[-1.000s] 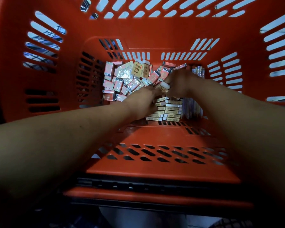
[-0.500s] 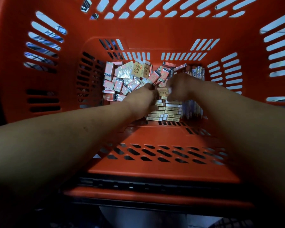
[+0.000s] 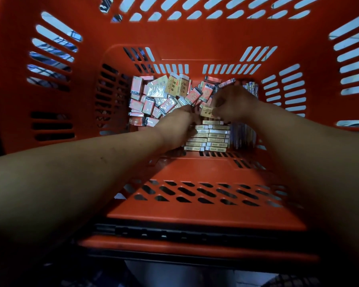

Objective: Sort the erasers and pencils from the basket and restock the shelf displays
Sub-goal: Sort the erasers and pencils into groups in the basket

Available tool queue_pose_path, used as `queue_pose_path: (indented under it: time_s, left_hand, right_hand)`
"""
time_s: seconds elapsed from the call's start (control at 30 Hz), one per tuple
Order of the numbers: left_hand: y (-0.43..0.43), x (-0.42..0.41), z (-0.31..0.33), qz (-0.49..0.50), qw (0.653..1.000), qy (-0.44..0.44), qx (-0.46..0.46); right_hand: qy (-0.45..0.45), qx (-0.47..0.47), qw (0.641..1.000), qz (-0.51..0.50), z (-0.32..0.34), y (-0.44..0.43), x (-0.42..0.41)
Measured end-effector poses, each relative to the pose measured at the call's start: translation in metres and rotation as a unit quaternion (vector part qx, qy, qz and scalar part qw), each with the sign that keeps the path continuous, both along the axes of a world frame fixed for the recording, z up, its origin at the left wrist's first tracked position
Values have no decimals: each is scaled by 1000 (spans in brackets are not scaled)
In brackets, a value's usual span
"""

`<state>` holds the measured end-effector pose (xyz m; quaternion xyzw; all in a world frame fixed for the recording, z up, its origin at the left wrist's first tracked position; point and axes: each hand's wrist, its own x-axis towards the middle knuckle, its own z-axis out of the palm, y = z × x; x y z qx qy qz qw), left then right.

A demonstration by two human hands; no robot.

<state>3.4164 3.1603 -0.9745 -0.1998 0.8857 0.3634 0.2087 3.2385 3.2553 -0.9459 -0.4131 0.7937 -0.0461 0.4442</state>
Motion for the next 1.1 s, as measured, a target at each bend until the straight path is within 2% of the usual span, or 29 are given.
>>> queue_pose_path:
  time_s: [0.17,0.4,0.67,0.87,1.1]
  left_hand:
    - [3,0,2,-2,1000,26,-7]
    - [-1,3,2,-9,999,34,2]
    - [2,-2,8,-30,999,19,4]
    - [0,-4,8,-14,1000,8,15]
    - [-5,-5,11,-46,999,15,21]
  right_hand:
    - [-22,11,1000,-4,-2,2,1]
    - [19,-12,1000,-3,-5,5,-2]
    - [73,33,995,50,-1,3,-5]
    - [19,54,998,23,2,0,-7]
    - [-3,67,998,19,6,0,-6]
